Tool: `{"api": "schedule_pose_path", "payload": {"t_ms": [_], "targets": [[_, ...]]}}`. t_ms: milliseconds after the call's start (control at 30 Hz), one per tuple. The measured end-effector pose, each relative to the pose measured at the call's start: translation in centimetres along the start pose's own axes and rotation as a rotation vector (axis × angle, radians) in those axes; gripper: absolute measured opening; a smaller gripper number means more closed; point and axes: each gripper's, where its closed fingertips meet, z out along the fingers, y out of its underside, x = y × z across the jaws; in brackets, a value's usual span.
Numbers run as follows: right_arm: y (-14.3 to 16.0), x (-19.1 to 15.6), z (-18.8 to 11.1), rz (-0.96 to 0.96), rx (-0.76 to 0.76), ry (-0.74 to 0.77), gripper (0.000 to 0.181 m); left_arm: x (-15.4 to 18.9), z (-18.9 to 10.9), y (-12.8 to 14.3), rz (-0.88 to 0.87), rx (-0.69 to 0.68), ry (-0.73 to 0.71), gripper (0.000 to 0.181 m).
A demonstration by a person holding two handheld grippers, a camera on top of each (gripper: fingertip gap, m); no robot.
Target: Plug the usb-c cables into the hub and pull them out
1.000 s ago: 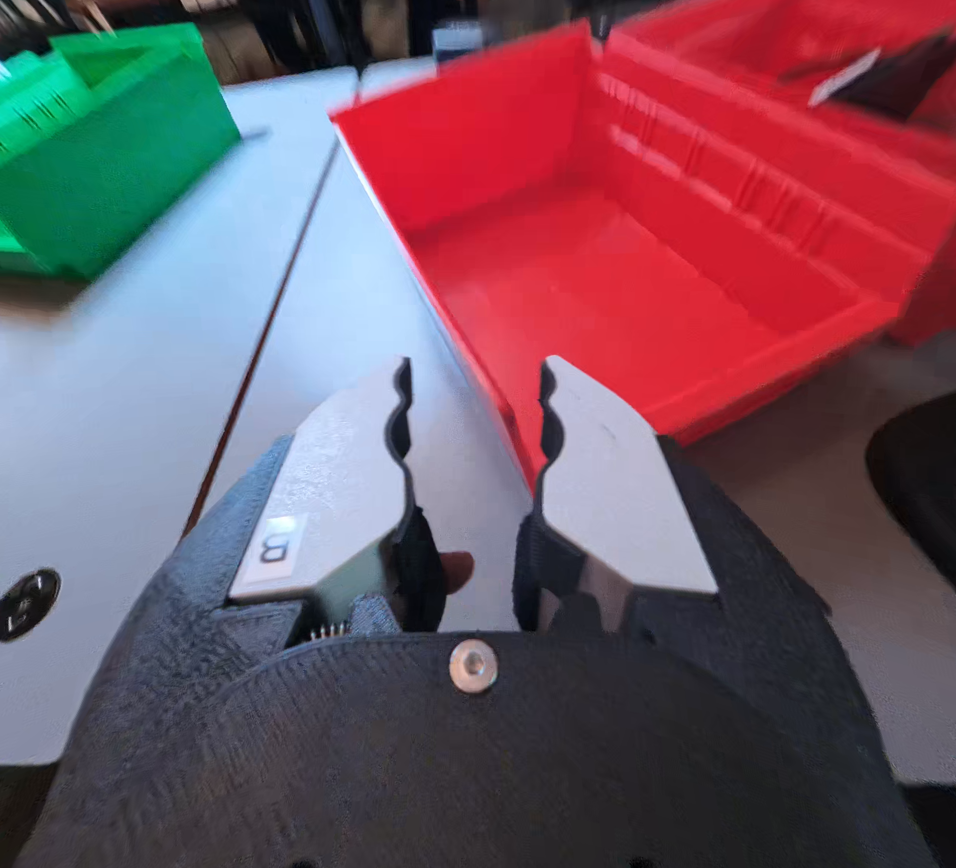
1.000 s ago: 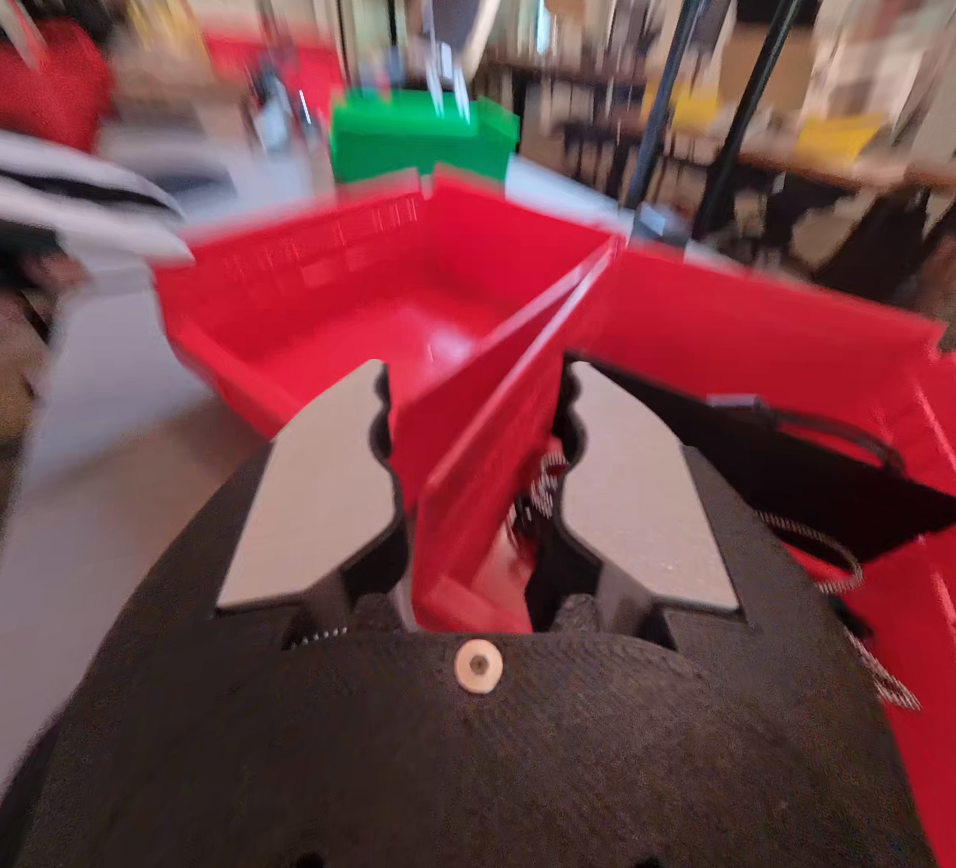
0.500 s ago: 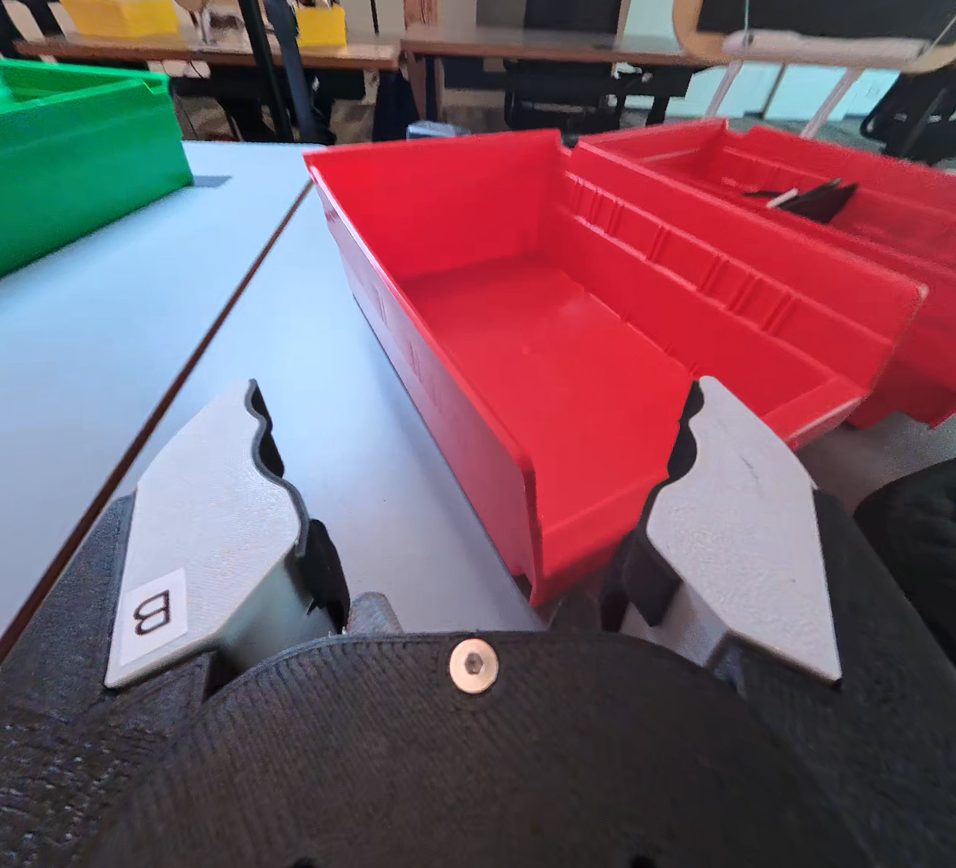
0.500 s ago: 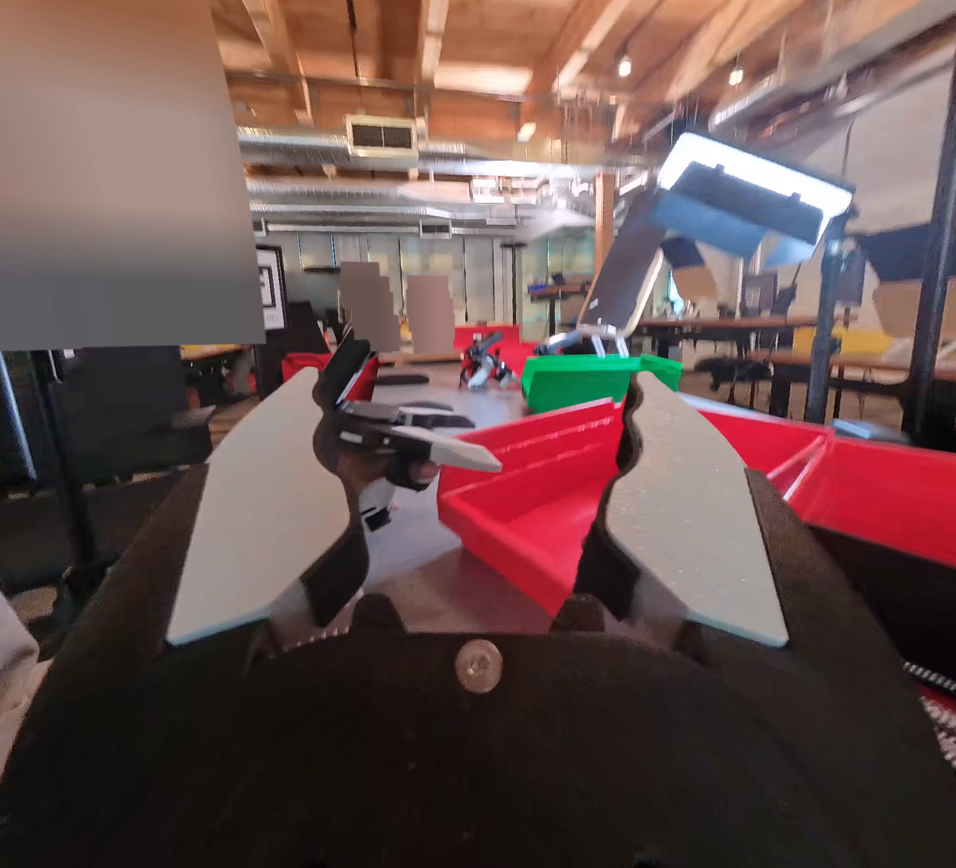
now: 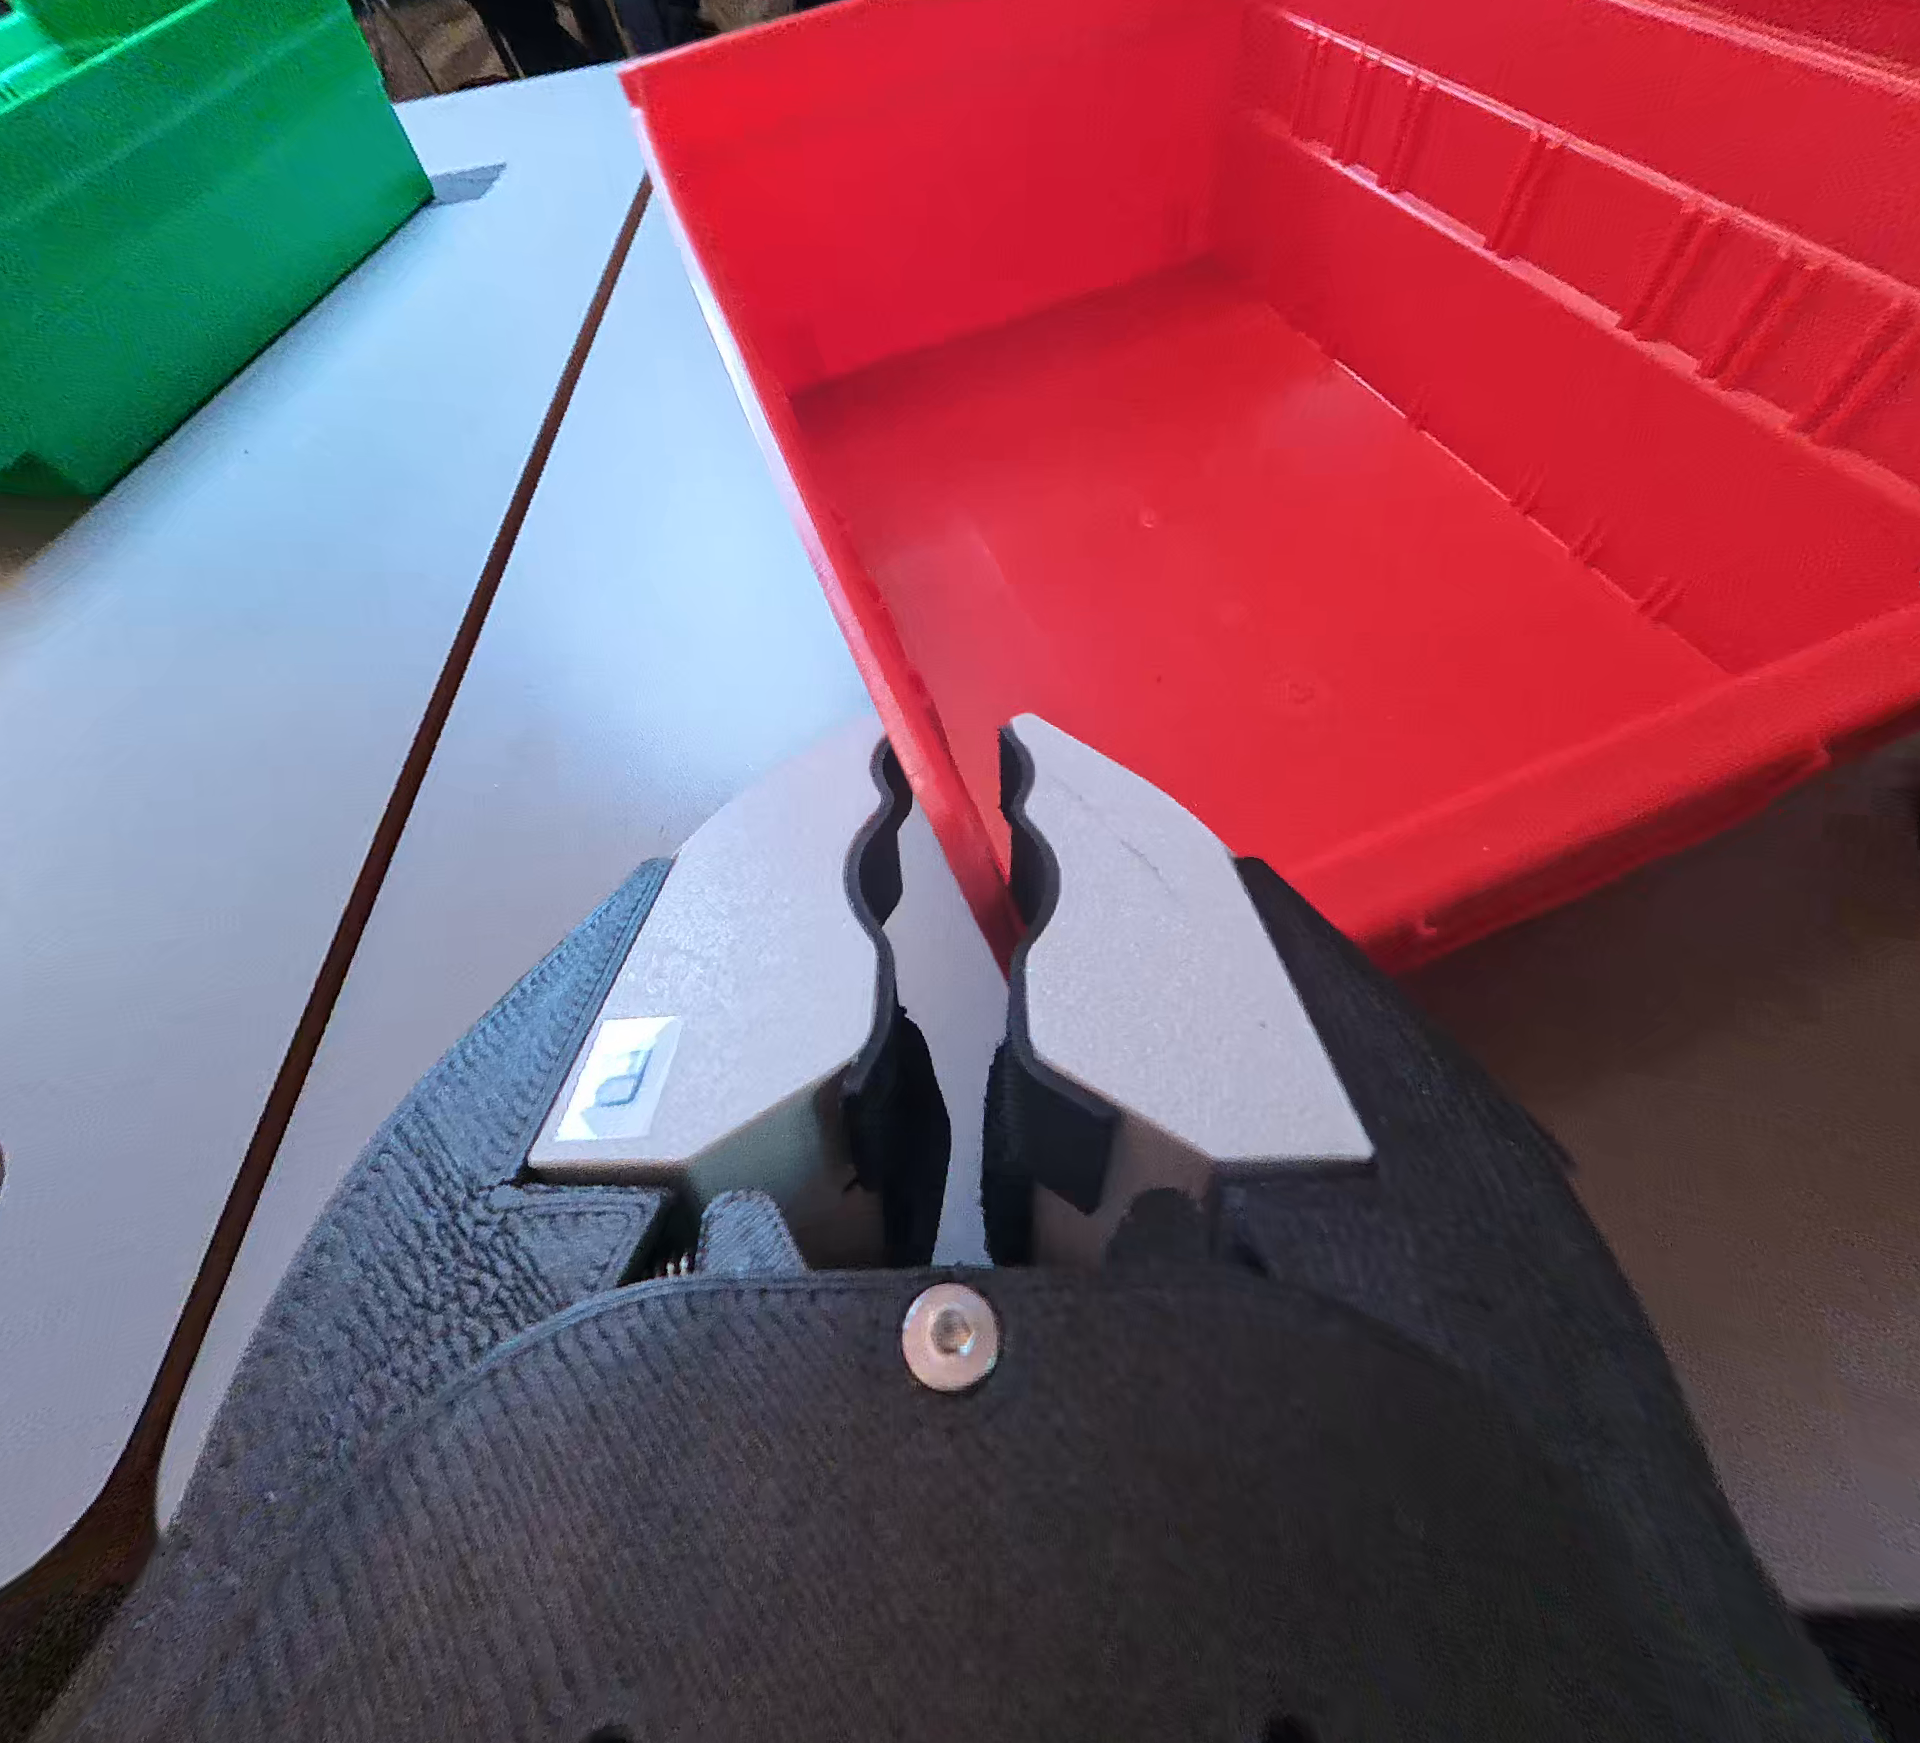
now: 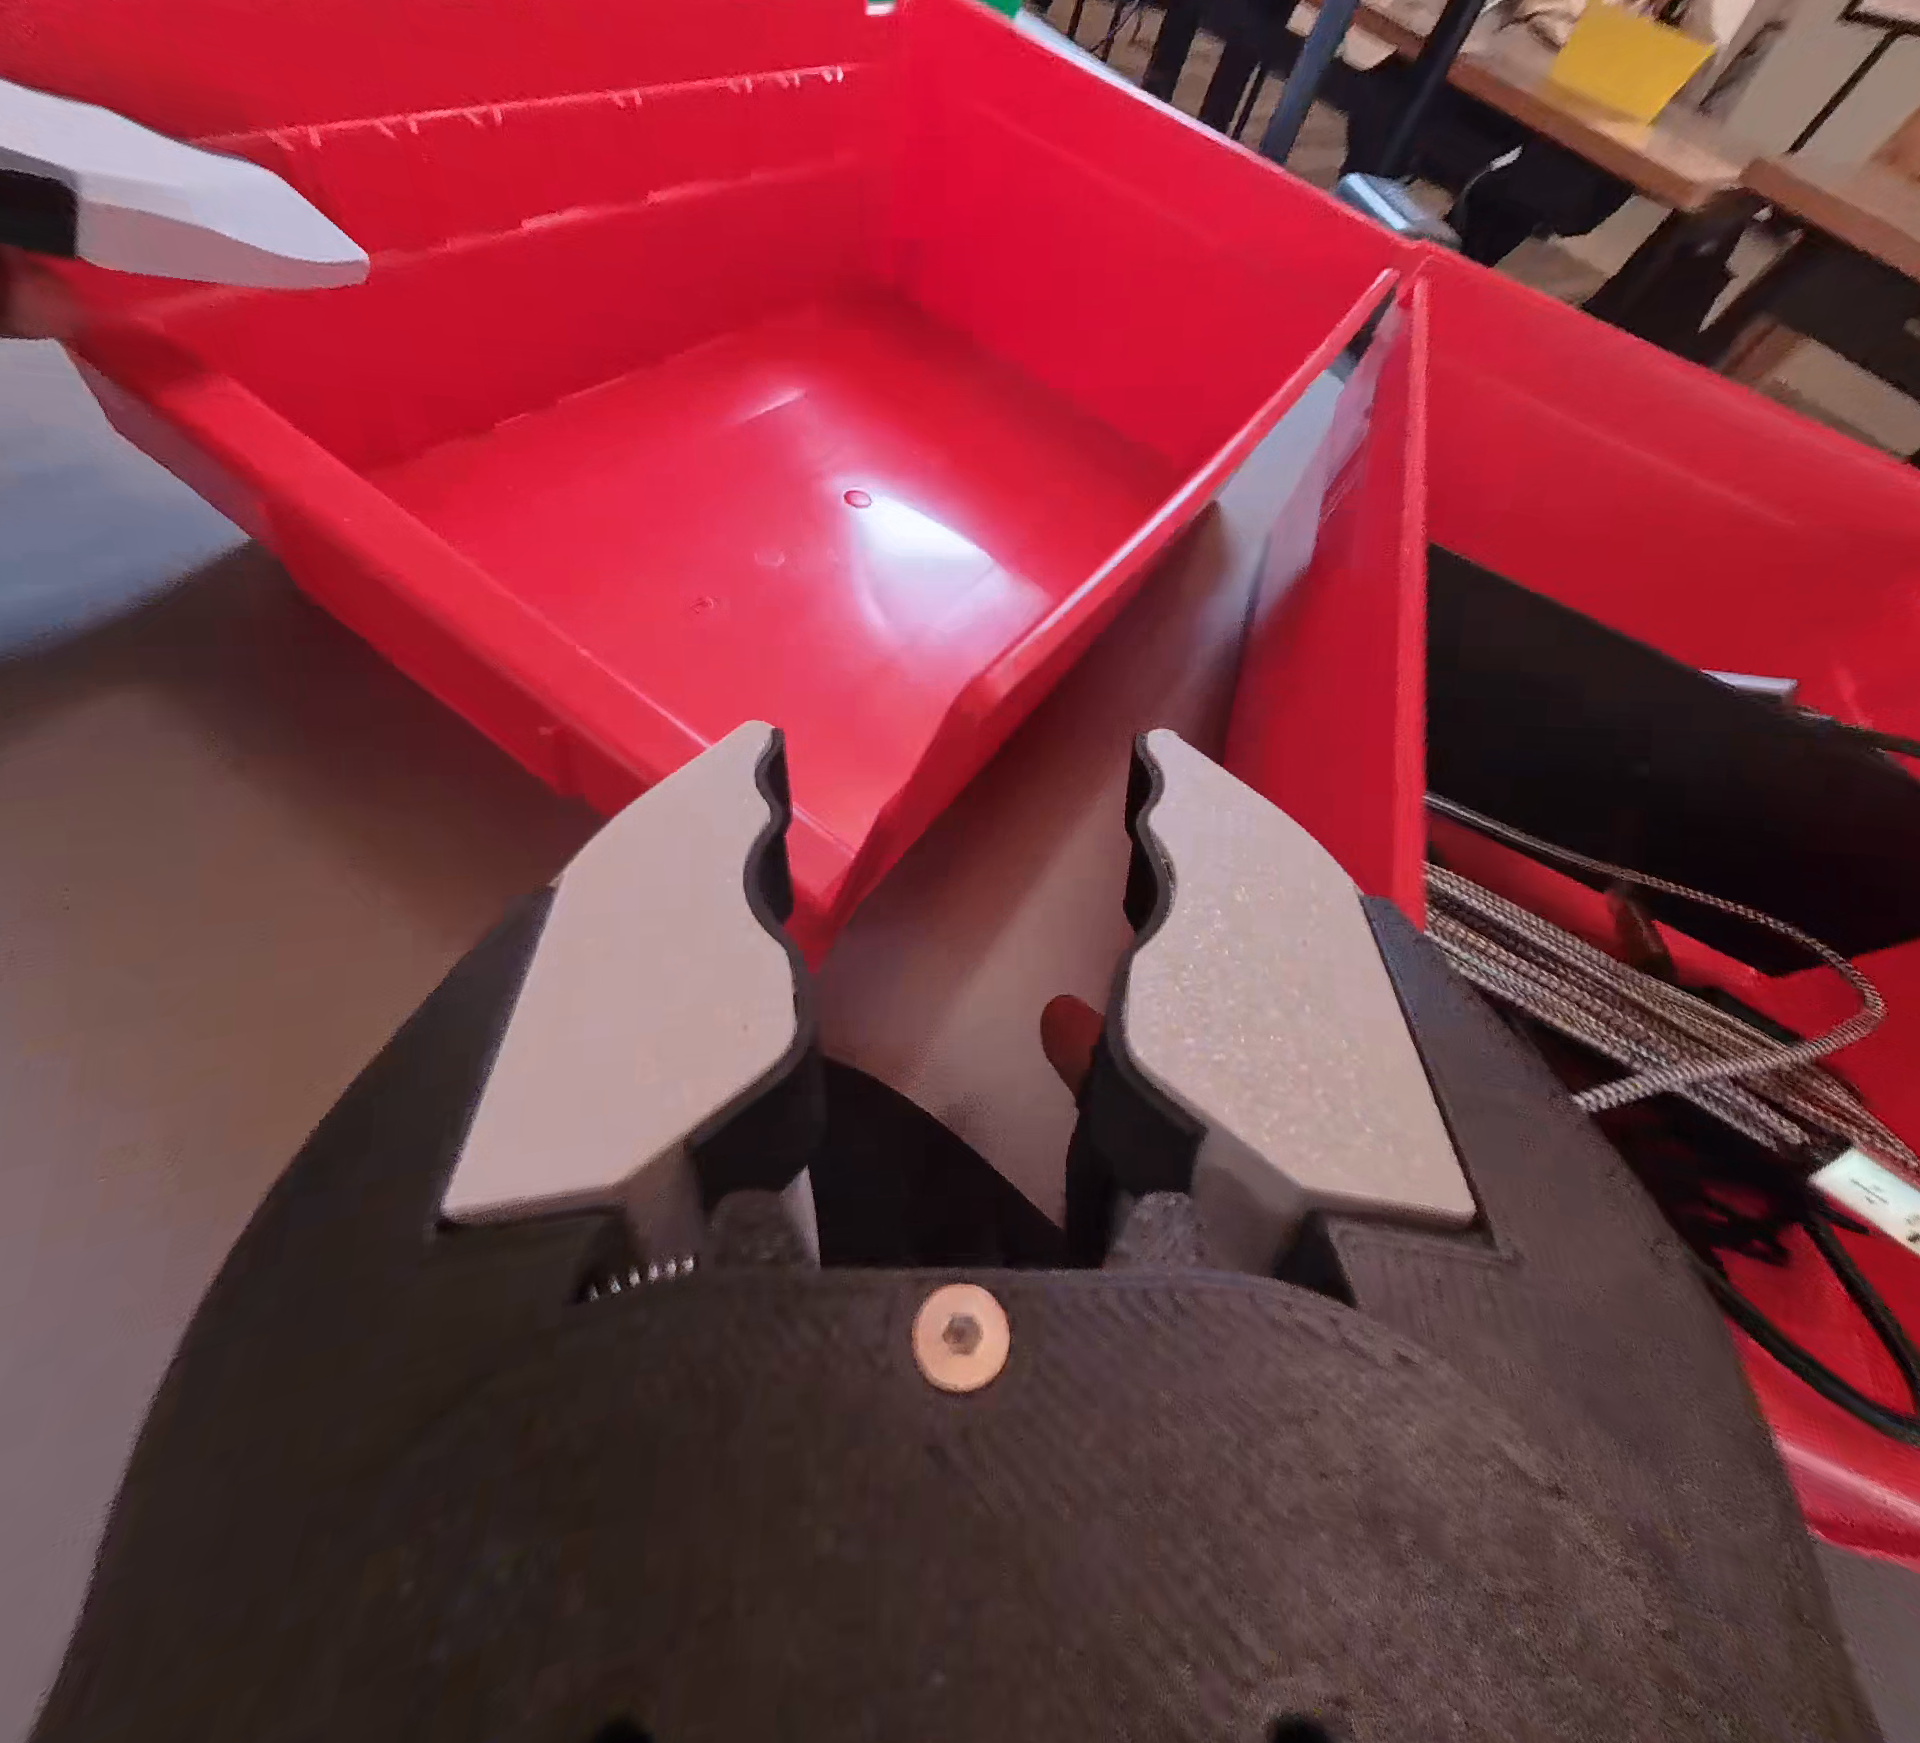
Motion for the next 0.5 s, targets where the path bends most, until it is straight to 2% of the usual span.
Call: {"api": "schedule_pose_path", "payload": {"t_ms": [100,167,200,233,300,400,500], "targets": [[-0.2,-0.3,0.8,-0.019,-0.028,-0.009,0.056,0.6,-0.5,0.1,0.012,-0.002,0.049,0.020],[0.1,0.0,1.4,-0.024,-0.062,0.023,0.026,1.1,-0.2,-1.1,-0.020,0.096,0.102,0.049],[0.3,0.4,1.7,-0.046,-0.081,0.055,0.023,1.2,-0.1,-1.4,-0.040,0.134,0.111,0.045],[0.2,0.6,1.8,-0.088,-0.081,0.079,0.021,0.5,-0.1,-1.3,-0.056,0.146,0.061,0.028],[-0.5,0.5,1.8,-0.148,-0.043,0.099,0.020,-0.1,-0.4,-1.4,-0.075,0.147,0.008,0.021],[-2.2,-0.1,0.9,-0.171,0.039,0.105,0.020,-0.8,-2.3,-3.0,-0.024,0.178,-0.110,0.015],[-4.7,0.3,-1.1,-0.201,0.154,0.138,0.020,-0.5,-5.7,-6.5,0.014,0.300,-0.173,0.015]]}}
